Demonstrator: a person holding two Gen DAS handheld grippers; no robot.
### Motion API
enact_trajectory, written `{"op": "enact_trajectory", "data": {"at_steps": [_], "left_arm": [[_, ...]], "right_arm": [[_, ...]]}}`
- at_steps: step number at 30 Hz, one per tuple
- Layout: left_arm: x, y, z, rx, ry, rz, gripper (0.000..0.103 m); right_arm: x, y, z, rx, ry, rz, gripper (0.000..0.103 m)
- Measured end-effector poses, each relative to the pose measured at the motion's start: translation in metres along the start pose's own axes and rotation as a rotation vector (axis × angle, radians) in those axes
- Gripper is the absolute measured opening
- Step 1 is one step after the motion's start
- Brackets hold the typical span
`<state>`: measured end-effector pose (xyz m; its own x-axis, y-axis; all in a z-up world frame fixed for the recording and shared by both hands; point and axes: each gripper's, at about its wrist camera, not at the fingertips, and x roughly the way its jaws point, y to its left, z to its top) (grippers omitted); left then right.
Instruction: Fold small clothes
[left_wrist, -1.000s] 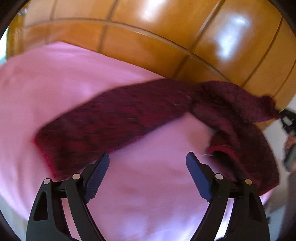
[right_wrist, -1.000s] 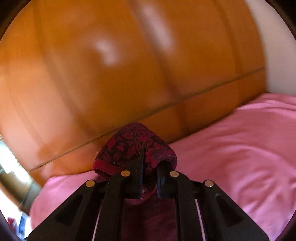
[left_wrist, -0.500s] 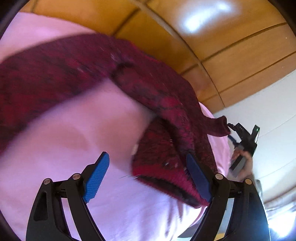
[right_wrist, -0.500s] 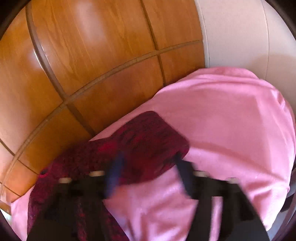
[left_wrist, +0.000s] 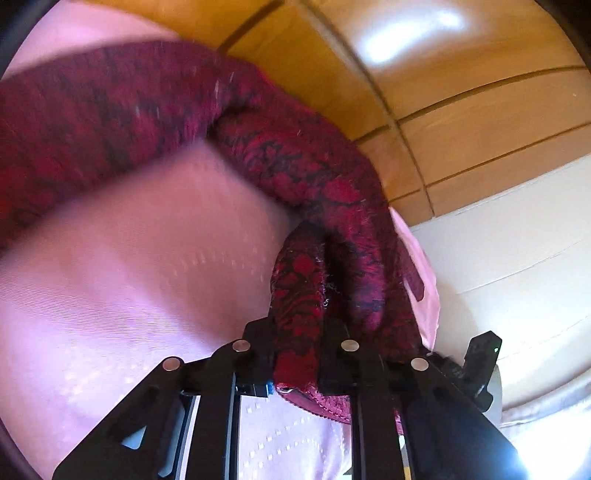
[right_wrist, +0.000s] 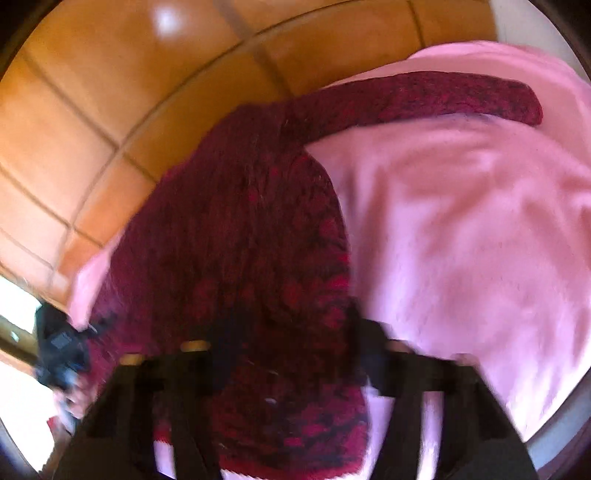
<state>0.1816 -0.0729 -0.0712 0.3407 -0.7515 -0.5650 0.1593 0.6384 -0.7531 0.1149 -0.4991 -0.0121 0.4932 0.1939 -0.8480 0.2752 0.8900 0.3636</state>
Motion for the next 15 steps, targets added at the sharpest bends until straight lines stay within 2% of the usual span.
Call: {"op": "enact_trajectory", "data": {"at_steps": [1, 3, 7, 10, 12, 15], "left_arm": [[-0.009, -0.005, 0.0, 0.016, -0.018, 0.002, 0.013], [-0.036, -0.015, 0.001, 0.057, -0.071, 0.007, 0.013], [-0.109, -0.024, -0.001, 0.117, -0.214, 0.015, 0.012], [-0.169, -0.019, -0.016, 0.124, -0.314, 0.031, 0.011], [-0.196, -0.012, -0.036, 0.121, -0.341, 0.066, 0.011], [-0.203, 0.006, -0.076, 0.113, -0.299, 0.135, 0.011]], "right_arm": [[-0.002, 0.009, -0.002, -0.024, -0.003, -0.016, 0.023], [-0.008, 0.021, 0.005, -0.048, -0.029, 0.006, 0.02], [-0.038, 0.065, 0.007, -0.142, -0.122, 0.111, 0.018], [-0.047, 0.104, -0.009, -0.244, -0.127, 0.174, 0.017], [-0.04, 0.12, -0.028, -0.322, -0.093, 0.177, 0.016], [-0.029, 0.123, -0.063, -0.394, -0.036, 0.14, 0.016]]}}
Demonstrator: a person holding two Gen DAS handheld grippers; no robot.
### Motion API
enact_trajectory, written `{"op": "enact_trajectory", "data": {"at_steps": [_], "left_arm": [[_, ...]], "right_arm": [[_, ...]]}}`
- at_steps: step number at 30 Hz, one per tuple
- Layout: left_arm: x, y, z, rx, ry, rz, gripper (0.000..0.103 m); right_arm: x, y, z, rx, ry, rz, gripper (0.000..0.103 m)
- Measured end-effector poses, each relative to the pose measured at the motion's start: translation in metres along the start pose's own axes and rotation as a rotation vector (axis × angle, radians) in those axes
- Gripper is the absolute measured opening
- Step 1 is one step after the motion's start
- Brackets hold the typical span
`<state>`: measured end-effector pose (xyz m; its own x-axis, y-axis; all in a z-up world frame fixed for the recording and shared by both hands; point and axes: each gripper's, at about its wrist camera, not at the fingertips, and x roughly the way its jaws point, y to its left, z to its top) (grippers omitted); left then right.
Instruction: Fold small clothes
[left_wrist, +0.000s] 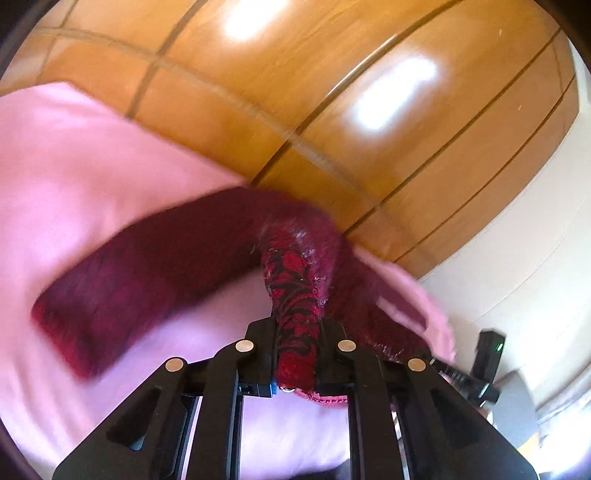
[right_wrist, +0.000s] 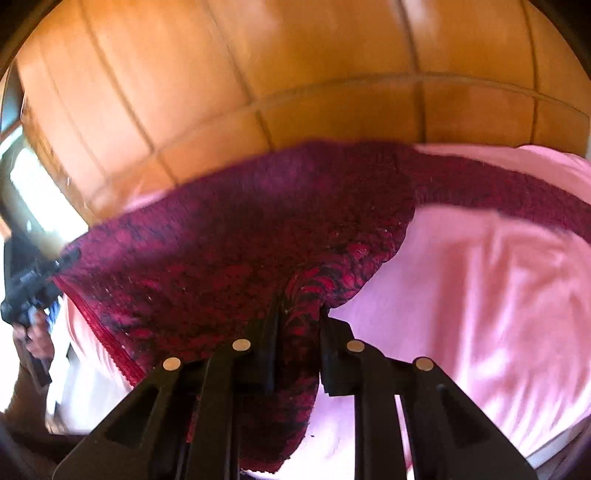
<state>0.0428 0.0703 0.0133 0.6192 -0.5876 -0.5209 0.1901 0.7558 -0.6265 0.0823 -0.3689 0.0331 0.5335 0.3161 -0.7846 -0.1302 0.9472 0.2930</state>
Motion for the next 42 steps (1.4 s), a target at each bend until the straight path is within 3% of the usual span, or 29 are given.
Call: {"op": "enact_trajectory", "data": {"at_steps": [3, 6, 10, 12, 14, 15, 16, 18, 20, 22, 27, 29, 31, 32, 34, 40, 42], "left_arm": [[0.005, 0.013, -0.053, -0.053, 0.106, 0.021, 0.011], [0.019, 0.02, -0.085, -0.108, 0.174, 0.023, 0.011], [0.03, 0.016, -0.089, -0.095, 0.23, 0.027, 0.013], [0.035, 0.008, -0.079, -0.024, 0.237, 0.046, 0.018], [0.038, 0.009, -0.062, -0.009, 0.194, 0.103, 0.038], [0.04, 0.01, -0.051, -0.012, 0.165, 0.125, 0.049], [0.031, 0.019, -0.049, -0.019, 0.127, 0.16, 0.055], [0.02, 0.039, -0.031, -0.046, 0.043, 0.282, 0.061], [0.017, 0.059, -0.015, -0.081, -0.012, 0.408, 0.064], [0.018, 0.083, 0.002, -0.112, -0.035, 0.515, 0.078], [0.048, 0.131, 0.016, -0.141, 0.041, 0.629, 0.084], [0.06, 0.129, 0.022, -0.067, 0.036, 0.681, 0.079], [0.069, 0.126, 0.029, 0.027, 0.063, 0.69, 0.024], [0.07, 0.129, 0.036, 0.031, 0.075, 0.668, 0.017], [0.074, 0.131, 0.052, 0.067, 0.059, 0.706, 0.012], [0.047, 0.15, 0.134, 0.079, -0.099, 0.841, 0.011], [0.04, 0.154, 0.164, 0.109, -0.15, 0.919, 0.01]], "right_arm": [[0.004, -0.004, -0.031, -0.019, 0.055, -0.085, 0.015], [0.0, -0.025, -0.057, 0.046, 0.092, -0.143, 0.014], [0.006, -0.043, -0.076, 0.049, 0.151, -0.221, 0.014], [0.014, -0.045, -0.078, 0.043, 0.163, -0.244, 0.014], [0.013, -0.042, -0.071, 0.043, 0.145, -0.236, 0.019], [0.007, -0.036, -0.07, 0.037, 0.132, -0.233, 0.028], [-0.001, -0.027, -0.07, 0.024, 0.106, -0.247, 0.046], [-0.008, -0.009, -0.058, 0.006, 0.054, -0.257, 0.061], [-0.006, -0.002, -0.047, -0.011, 0.011, -0.241, 0.066], [-0.006, 0.011, -0.039, -0.026, -0.015, -0.219, 0.071], [0.023, 0.059, -0.029, -0.081, -0.019, -0.091, 0.078], [0.045, 0.072, -0.023, -0.086, 0.003, -0.047, 0.078], [0.063, 0.088, -0.02, -0.087, 0.023, 0.001, 0.078], [0.07, 0.094, -0.02, -0.088, 0.033, 0.022, 0.078], [0.084, 0.109, -0.021, -0.096, 0.056, 0.056, 0.078], [0.113, 0.136, -0.025, -0.154, 0.111, 0.095, 0.078], [0.123, 0.142, -0.026, -0.165, 0.134, 0.106, 0.078]]}}
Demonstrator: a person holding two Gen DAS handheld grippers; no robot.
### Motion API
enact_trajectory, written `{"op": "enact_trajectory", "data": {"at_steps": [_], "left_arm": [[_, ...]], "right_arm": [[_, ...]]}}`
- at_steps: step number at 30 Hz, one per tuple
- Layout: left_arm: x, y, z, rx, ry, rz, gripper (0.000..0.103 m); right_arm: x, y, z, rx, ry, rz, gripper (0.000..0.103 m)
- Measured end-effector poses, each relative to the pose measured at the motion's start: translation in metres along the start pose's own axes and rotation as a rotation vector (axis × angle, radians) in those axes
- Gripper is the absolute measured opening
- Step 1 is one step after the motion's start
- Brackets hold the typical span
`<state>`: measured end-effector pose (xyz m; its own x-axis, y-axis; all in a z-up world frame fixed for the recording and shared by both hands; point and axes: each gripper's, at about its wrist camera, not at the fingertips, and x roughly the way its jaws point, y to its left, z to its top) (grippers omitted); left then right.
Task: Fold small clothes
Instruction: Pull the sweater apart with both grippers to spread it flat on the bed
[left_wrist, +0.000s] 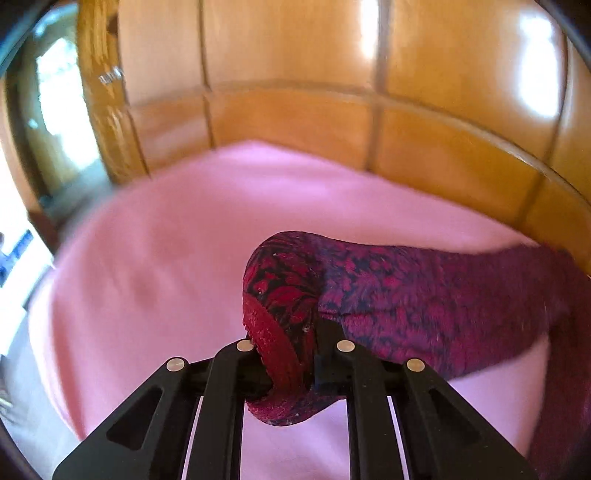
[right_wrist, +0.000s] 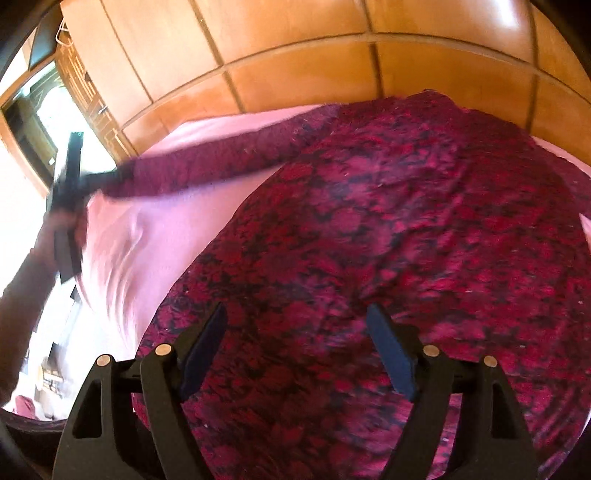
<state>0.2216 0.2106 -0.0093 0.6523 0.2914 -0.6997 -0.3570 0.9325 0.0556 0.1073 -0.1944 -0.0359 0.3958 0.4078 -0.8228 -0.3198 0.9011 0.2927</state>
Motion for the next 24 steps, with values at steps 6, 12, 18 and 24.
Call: {"op": "enact_trajectory", "data": {"at_steps": [6, 12, 18, 24], "left_arm": [[0.033, 0.023, 0.066, -0.016, -0.058, 0.157, 0.01], [0.078, 0.022, 0.069, -0.014, 0.011, 0.266, 0.01], [0.095, 0.024, 0.028, -0.076, 0.134, 0.236, 0.016], [0.025, 0.004, -0.007, -0.111, 0.04, -0.04, 0.048]], "right_arm": [[0.025, 0.024, -0.007, -0.074, 0.067, 0.039, 0.076], [0.039, 0.048, -0.008, -0.127, 0.097, 0.094, 0.075], [0.033, 0.038, -0.006, -0.098, 0.097, 0.129, 0.075], [0.007, 0.016, 0.001, -0.004, 0.032, 0.142, 0.073]]}}
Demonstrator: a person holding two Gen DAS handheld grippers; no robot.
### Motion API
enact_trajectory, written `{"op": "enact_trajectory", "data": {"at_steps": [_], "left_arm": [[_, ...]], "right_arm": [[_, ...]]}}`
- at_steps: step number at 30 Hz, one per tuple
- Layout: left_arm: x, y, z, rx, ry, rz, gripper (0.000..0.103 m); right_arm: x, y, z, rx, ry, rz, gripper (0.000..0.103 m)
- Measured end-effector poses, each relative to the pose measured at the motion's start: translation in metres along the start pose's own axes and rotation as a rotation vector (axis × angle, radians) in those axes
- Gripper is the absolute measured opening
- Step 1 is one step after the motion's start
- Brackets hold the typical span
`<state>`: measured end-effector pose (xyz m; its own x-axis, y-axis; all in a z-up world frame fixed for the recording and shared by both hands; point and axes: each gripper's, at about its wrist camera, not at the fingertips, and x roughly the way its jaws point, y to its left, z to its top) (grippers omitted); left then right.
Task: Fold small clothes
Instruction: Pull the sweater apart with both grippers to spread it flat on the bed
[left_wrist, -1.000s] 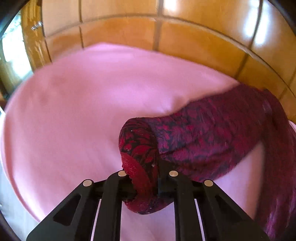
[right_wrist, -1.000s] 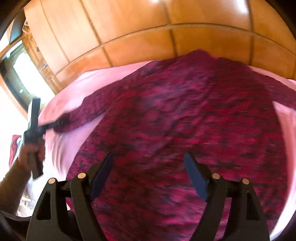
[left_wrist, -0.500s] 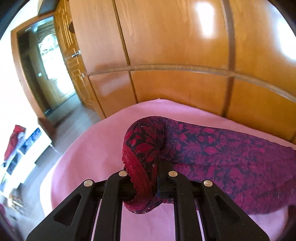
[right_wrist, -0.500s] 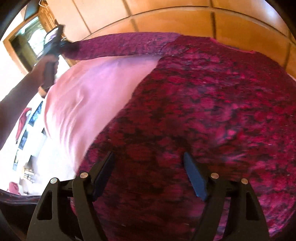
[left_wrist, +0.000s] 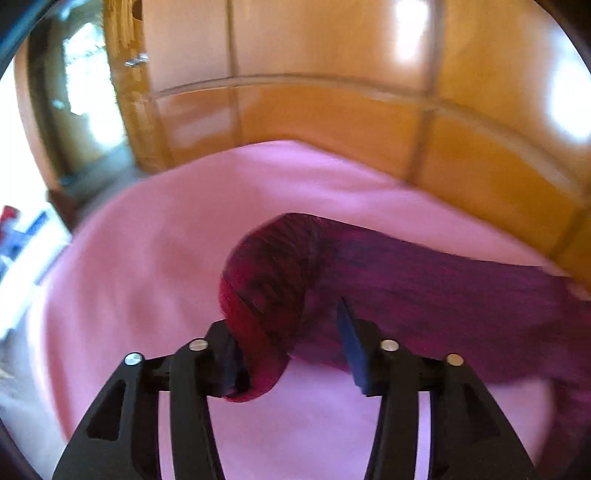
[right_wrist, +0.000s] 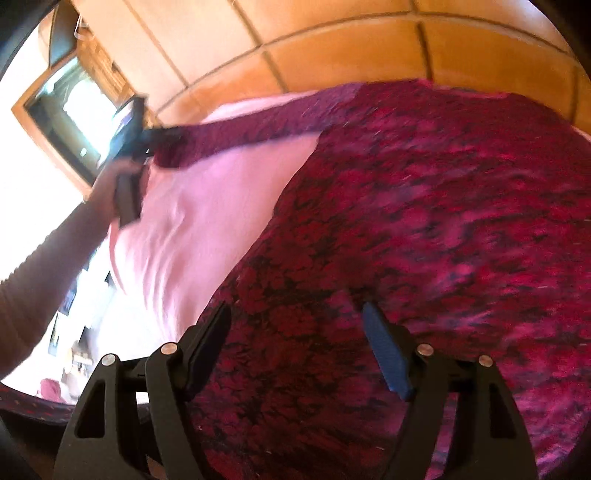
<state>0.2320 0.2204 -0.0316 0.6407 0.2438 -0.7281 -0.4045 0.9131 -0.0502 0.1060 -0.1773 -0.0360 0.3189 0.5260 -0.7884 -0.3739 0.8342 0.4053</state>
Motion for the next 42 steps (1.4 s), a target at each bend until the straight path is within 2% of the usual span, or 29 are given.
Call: {"op": "enact_trajectory", "data": {"at_steps": [2, 5, 6, 10, 13, 16, 17, 18, 19, 21, 23, 24, 25, 29, 31, 34, 36, 38, 40, 42], "left_arm": [[-0.023, -0.01, -0.02, -0.004, 0.03, -0.196, 0.048], [-0.041, -0.027, -0.056, -0.026, 0.126, -0.493, 0.048], [-0.044, -0.034, -0.068, -0.02, 0.156, -0.552, 0.048], [-0.049, -0.066, -0.121, -0.005, 0.309, -0.742, 0.048], [-0.05, -0.087, -0.155, -0.01, 0.388, -0.82, 0.048], [-0.051, -0.098, -0.176, -0.024, 0.446, -0.871, 0.048], [-0.051, -0.101, -0.178, -0.022, 0.452, -0.884, 0.047], [-0.052, -0.104, -0.181, -0.015, 0.454, -0.889, 0.04], [-0.054, -0.106, -0.184, -0.005, 0.446, -0.87, 0.028], [-0.052, -0.104, -0.18, 0.011, 0.421, -0.85, 0.015], [-0.061, -0.101, -0.18, 0.032, 0.386, -0.826, 0.011], [-0.069, -0.097, -0.177, 0.045, 0.355, -0.82, 0.011], [-0.077, -0.092, -0.174, 0.055, 0.329, -0.813, 0.01], [-0.095, -0.07, -0.164, 0.068, 0.274, -0.78, 0.01], [-0.097, -0.056, -0.172, 0.054, 0.289, -0.753, 0.01], [-0.092, -0.052, -0.189, 0.042, 0.328, -0.729, 0.01], [-0.092, -0.058, -0.196, 0.039, 0.342, -0.738, 0.01], [-0.096, -0.072, -0.198, 0.089, 0.335, -0.731, 0.01], [-0.096, -0.087, -0.198, 0.164, 0.318, -0.665, 0.011], [-0.086, -0.089, -0.197, 0.168, 0.336, -0.645, 0.011]], "right_arm": [[-0.015, -0.009, 0.003, 0.026, -0.042, -0.039, 0.073], [-0.041, -0.033, 0.004, 0.069, -0.102, -0.119, 0.075], [-0.052, -0.045, 0.003, 0.089, -0.125, -0.16, 0.076], [-0.097, -0.097, -0.006, 0.201, -0.203, -0.341, 0.076], [-0.124, -0.134, -0.018, 0.283, -0.236, -0.453, 0.077], [-0.13, -0.167, -0.034, 0.36, -0.211, -0.522, 0.077], [-0.131, -0.173, -0.037, 0.374, -0.204, -0.525, 0.077], [-0.128, -0.178, -0.042, 0.392, -0.192, -0.516, 0.075], [-0.127, -0.183, -0.045, 0.406, -0.178, -0.497, 0.067], [-0.117, -0.184, -0.052, 0.423, -0.146, -0.43, 0.052], [-0.113, -0.178, -0.054, 0.392, -0.147, -0.436, 0.041], [-0.112, -0.174, -0.052, 0.392, -0.15, -0.421, 0.03], [-0.114, -0.171, -0.05, 0.402, -0.16, -0.393, 0.024], [-0.118, -0.153, -0.043, 0.359, -0.18, -0.32, 0.021], [-0.111, -0.142, -0.042, 0.31, -0.157, -0.299, 0.02], [-0.108, -0.132, -0.049, 0.266, -0.122, -0.323, 0.019], [-0.12, -0.142, -0.061, 0.299, -0.105, -0.338, 0.018], [-0.133, -0.149, -0.068, 0.309, -0.101, -0.356, 0.018], [-0.141, -0.152, -0.069, 0.308, -0.091, -0.374, 0.017], [-0.144, -0.146, -0.069, 0.3, -0.075, -0.357, 0.019]]}}
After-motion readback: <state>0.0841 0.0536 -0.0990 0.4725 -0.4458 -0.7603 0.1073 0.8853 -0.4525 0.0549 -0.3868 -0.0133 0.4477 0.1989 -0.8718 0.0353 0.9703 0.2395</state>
